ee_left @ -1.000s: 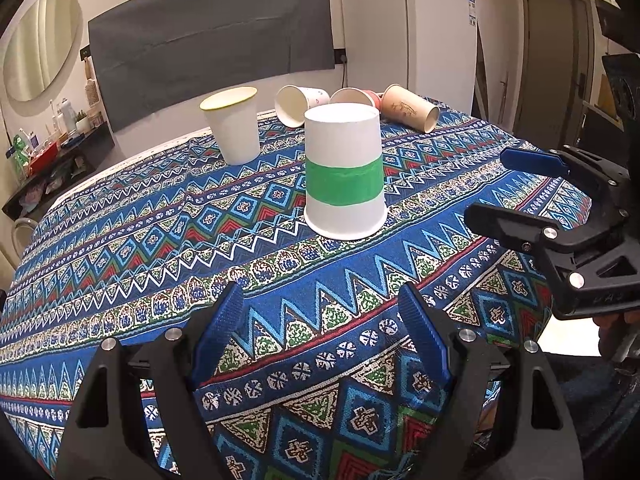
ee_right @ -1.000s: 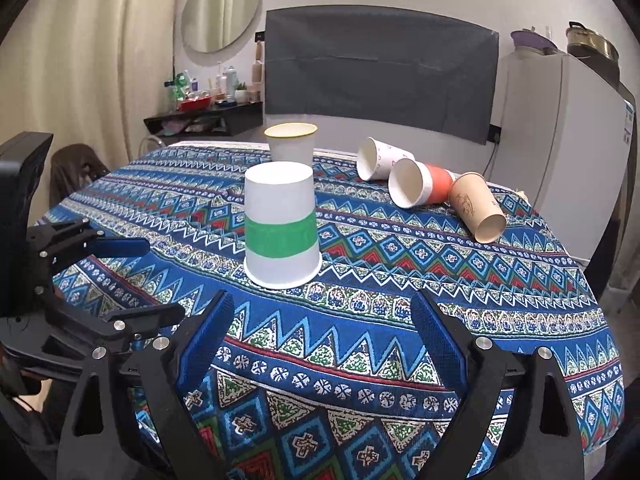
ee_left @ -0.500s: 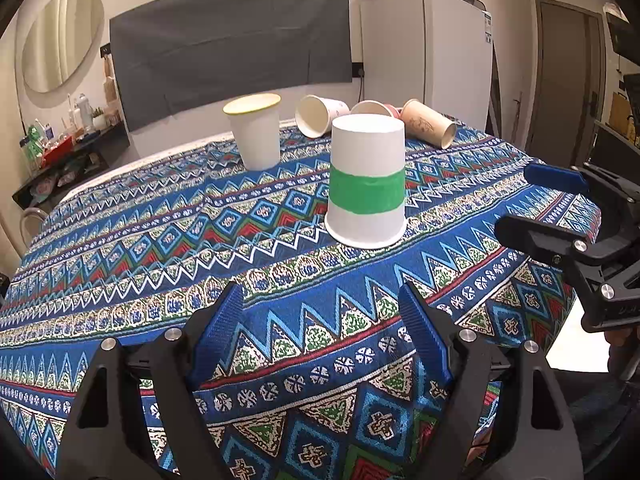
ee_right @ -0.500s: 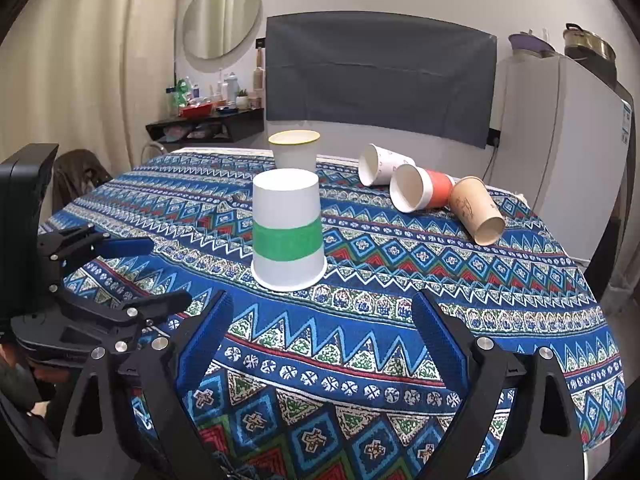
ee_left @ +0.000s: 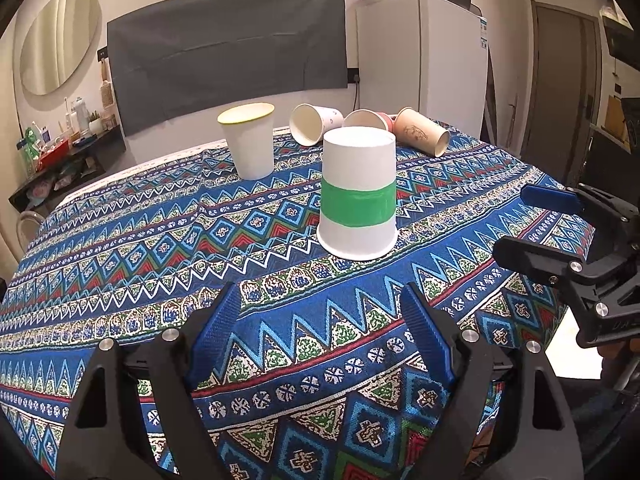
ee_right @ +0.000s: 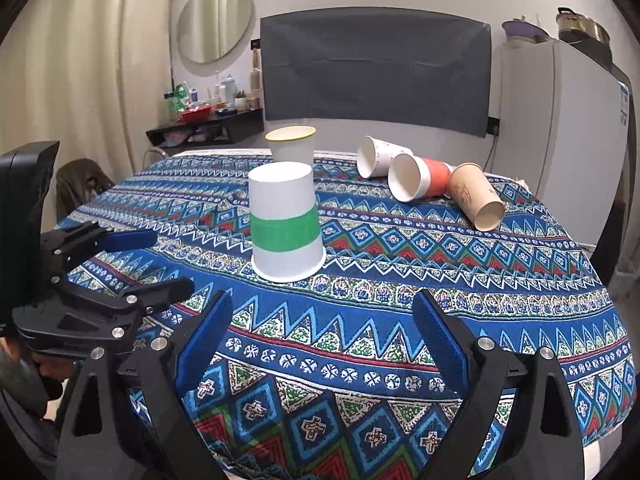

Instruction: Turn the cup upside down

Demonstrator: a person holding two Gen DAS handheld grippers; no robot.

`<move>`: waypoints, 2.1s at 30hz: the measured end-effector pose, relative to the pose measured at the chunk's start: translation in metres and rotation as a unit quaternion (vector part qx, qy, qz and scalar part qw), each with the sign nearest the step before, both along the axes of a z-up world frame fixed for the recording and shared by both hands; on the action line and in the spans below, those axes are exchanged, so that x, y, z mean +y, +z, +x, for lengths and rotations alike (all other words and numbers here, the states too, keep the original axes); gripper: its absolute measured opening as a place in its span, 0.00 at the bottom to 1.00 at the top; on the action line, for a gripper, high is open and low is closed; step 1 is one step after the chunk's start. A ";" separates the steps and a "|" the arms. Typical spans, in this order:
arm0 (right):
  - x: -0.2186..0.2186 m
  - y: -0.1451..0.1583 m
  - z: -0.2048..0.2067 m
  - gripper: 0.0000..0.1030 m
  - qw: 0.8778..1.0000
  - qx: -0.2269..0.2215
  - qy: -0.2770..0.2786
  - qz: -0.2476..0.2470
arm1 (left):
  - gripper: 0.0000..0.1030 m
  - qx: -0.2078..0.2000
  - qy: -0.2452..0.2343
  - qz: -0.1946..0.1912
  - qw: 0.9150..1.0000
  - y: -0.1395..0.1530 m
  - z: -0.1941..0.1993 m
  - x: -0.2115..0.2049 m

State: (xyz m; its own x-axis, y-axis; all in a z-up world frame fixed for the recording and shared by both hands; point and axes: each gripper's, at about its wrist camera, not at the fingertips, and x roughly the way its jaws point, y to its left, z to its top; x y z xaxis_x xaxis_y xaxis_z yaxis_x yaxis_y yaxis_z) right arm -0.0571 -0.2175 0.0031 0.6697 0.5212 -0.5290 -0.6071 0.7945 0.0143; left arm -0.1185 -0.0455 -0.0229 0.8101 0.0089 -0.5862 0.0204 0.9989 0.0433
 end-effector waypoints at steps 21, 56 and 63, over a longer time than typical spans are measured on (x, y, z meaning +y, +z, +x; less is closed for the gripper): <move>0.005 -0.003 0.003 0.84 1.000 0.007 0.001 -0.006 | 0.78 -0.001 0.001 -0.008 1.000 -0.002 0.007 0.004; -0.005 0.001 0.012 0.86 0.999 0.042 -0.003 0.027 | 0.79 0.021 -0.043 -0.028 0.998 0.004 0.013 -0.004; -0.003 0.009 0.002 0.86 1.000 0.006 -0.004 0.012 | 0.79 0.030 -0.051 -0.028 0.998 0.001 0.021 -0.006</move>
